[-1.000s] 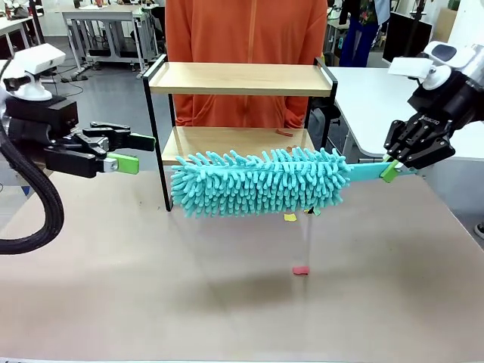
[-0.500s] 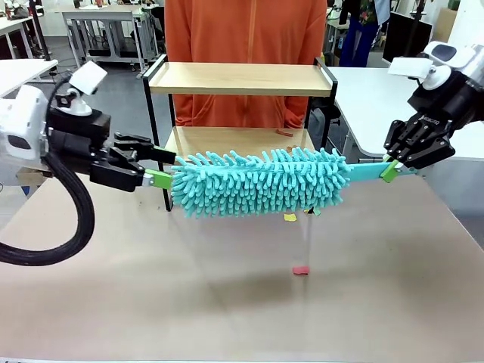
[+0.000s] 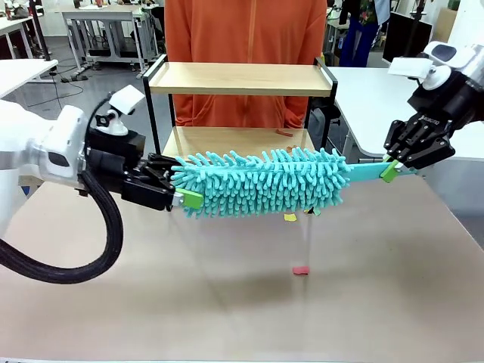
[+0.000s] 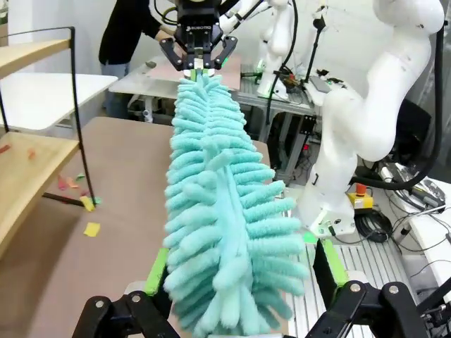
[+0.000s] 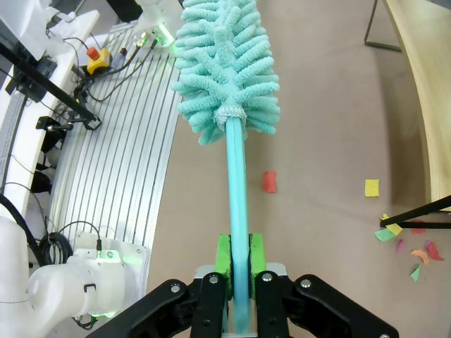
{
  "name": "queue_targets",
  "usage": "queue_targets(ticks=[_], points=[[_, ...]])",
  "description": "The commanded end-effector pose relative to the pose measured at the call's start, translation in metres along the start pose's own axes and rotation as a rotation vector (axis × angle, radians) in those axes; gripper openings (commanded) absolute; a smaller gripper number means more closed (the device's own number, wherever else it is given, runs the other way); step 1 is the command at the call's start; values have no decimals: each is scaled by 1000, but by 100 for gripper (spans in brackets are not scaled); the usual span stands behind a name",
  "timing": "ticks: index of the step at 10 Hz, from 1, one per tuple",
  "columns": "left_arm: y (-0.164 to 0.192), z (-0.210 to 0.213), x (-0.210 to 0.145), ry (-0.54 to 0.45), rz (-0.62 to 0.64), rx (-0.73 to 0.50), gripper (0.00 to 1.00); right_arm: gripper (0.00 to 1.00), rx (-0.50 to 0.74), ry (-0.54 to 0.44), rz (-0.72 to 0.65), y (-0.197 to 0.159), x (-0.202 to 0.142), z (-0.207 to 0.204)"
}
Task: Clean the shelf.
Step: Hand the Duster back to the human.
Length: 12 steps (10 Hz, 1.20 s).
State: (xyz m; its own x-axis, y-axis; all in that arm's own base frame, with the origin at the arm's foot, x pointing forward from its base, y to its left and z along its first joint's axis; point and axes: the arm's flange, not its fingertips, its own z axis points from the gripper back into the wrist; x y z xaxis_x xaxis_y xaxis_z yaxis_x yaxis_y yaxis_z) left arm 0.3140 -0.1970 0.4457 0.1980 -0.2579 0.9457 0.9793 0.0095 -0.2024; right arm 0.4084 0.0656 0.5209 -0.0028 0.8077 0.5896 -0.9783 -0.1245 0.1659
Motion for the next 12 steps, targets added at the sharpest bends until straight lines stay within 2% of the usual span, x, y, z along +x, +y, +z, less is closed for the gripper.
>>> queue_targets(ticks=[1, 4, 6, 7, 8, 9, 11, 12], points=[[-26, -18, -23, -51, 9, -1, 100, 13, -6, -23, 8, 0, 1, 2], [-28, -33, -21, -110, -2, -44, 100, 13, -6, -23, 8, 0, 1, 2], [-27, -38, -22, -106, -3, -74, 100, 13, -6, -23, 8, 0, 1, 2], [-26, -38, -22, -93, 2, -87, 46, 13, -6, -23, 8, 0, 1, 2], [-27, -38, -21, -101, -2, -87, 43, 13, -6, -23, 8, 0, 1, 2], [-27, -37, -19, -107, -3, -84, 0, 13, -6, -23, 8, 0, 1, 2], [-26, -36, -19, -110, -10, -94, 0, 13, -6, -23, 8, 0, 1, 2], [-26, -36, -19, -111, -17, -94, 15, 13, -6, -23, 8, 0, 1, 2]])
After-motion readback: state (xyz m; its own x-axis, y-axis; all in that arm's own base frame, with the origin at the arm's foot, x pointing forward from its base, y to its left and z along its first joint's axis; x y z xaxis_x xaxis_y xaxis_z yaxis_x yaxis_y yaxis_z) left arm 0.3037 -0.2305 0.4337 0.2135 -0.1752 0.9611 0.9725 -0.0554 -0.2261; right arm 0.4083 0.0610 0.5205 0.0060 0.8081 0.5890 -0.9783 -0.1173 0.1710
